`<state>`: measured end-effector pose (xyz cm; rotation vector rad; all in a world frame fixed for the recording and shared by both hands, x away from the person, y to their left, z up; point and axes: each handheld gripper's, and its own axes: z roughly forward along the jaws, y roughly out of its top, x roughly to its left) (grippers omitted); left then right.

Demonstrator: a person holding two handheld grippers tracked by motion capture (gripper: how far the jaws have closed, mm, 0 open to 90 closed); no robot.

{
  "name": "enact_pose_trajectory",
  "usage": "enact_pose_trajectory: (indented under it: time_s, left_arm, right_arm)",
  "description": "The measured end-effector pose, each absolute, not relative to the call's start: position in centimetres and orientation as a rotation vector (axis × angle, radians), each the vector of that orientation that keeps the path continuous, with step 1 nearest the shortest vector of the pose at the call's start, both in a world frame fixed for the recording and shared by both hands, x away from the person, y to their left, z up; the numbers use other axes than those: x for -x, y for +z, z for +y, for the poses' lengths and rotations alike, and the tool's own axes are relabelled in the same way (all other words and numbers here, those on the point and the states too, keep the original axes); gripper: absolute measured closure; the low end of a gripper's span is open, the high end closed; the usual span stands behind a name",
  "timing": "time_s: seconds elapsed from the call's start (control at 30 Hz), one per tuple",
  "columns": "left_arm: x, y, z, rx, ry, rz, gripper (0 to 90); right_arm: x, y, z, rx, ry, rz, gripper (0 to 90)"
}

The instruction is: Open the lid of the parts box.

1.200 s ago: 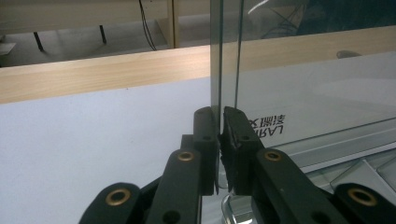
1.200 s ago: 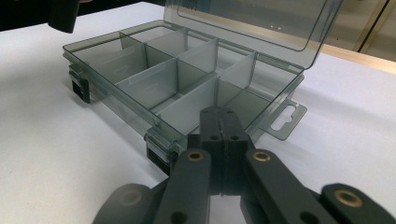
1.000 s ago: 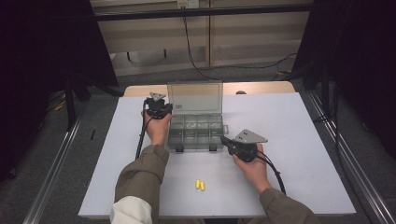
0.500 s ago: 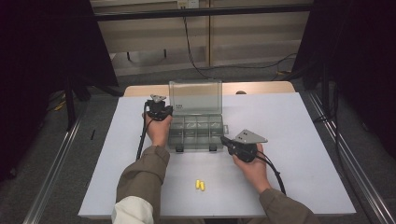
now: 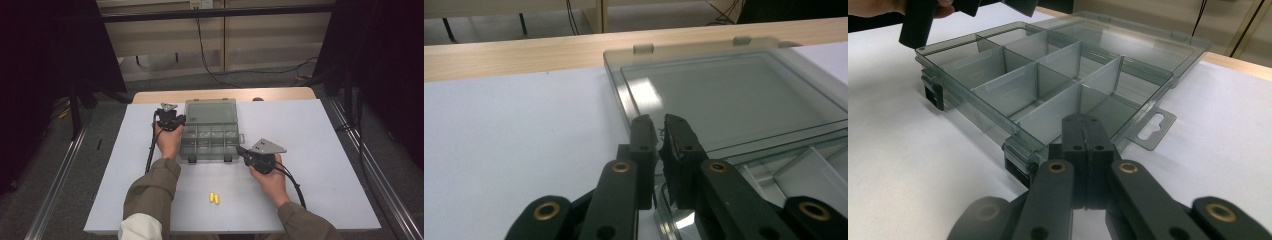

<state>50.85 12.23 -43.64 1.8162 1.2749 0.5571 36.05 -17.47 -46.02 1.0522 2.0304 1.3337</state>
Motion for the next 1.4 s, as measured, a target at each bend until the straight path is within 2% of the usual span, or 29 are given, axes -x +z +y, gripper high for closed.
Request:
enact_pose_trajectory:
  time_s: [0.1,0.57,1.27,1.4]
  left_arm:
    - [-50.4,-43.3,12.4,-1.799,0.546,1.268,80.7]
    - [-47.9,-42.3,12.6,-1.752,0.465,1.197,66.0]
    - [-42.7,-40.8,13.1,-1.757,0.404,1.055,40.3]
    - [-41.9,-40.7,13.2,-1.746,0.395,1.041,39.1]
  right_arm:
    - [-36.1,-46.0,-17.5,-1.059,1.339,2.029,89.9]
    - [-35.9,-45.5,-18.2,-1.084,1.385,2.003,79.1]
    - [-32.8,-44.0,-21.6,-1.120,1.490,1.943,42.2]
    - [-32.0,-43.7,-22.3,-1.095,1.478,1.933,37.2]
